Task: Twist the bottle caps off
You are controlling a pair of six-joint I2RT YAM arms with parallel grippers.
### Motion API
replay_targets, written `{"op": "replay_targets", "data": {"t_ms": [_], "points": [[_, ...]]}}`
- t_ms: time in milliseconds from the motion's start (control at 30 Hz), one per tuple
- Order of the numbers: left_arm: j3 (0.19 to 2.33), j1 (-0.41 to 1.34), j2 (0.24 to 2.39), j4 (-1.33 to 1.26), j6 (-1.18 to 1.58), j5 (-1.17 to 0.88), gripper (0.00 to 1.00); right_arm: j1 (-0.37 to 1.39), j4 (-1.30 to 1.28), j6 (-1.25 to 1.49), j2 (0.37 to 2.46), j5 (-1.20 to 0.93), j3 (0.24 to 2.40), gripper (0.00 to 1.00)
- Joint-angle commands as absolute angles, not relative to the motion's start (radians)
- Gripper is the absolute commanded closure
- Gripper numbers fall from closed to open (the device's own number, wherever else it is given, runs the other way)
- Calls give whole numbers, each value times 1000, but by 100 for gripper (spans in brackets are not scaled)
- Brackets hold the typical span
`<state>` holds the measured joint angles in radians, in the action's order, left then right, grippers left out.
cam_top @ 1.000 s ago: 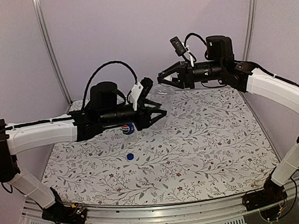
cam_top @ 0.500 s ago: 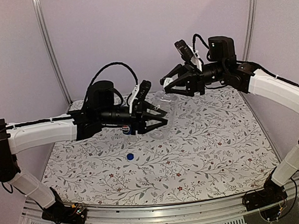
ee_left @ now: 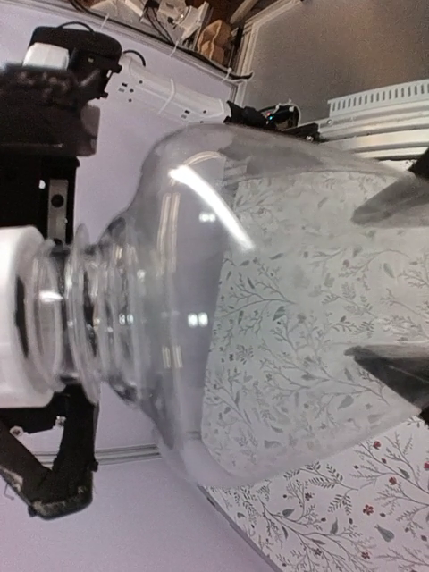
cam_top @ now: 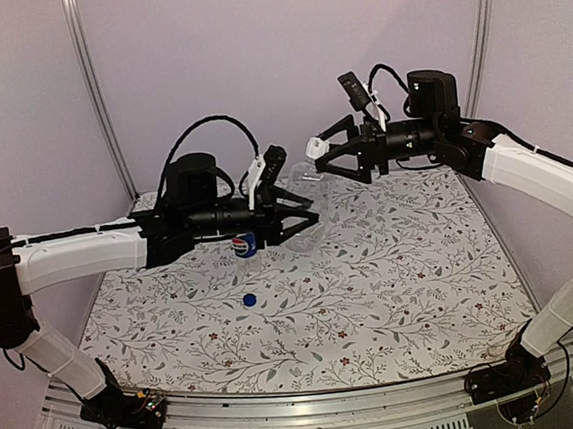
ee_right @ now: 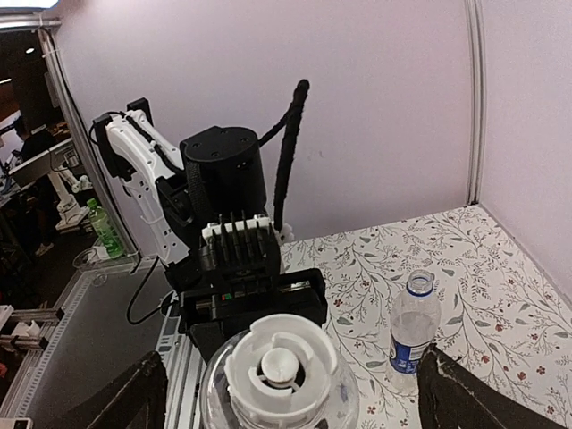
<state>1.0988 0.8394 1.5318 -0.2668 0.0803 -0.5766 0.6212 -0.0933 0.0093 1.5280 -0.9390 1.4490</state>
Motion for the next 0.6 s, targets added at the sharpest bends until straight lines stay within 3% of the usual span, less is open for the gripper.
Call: {"op": "replay_targets", "data": {"t_ms": [0, 300, 567], "points": [[1128, 830, 1534, -265, 98, -462, 75, 620, -21, 107, 1469, -802, 1426, 3], [1132, 850, 1525, -231, 120, -276, 75, 645, -35, 294, 1503, -530, 1497, 2], [1138, 874, 1531, -203, 95, -185, 75, 687, -56, 323, 1565, -448, 1570, 3]]}}
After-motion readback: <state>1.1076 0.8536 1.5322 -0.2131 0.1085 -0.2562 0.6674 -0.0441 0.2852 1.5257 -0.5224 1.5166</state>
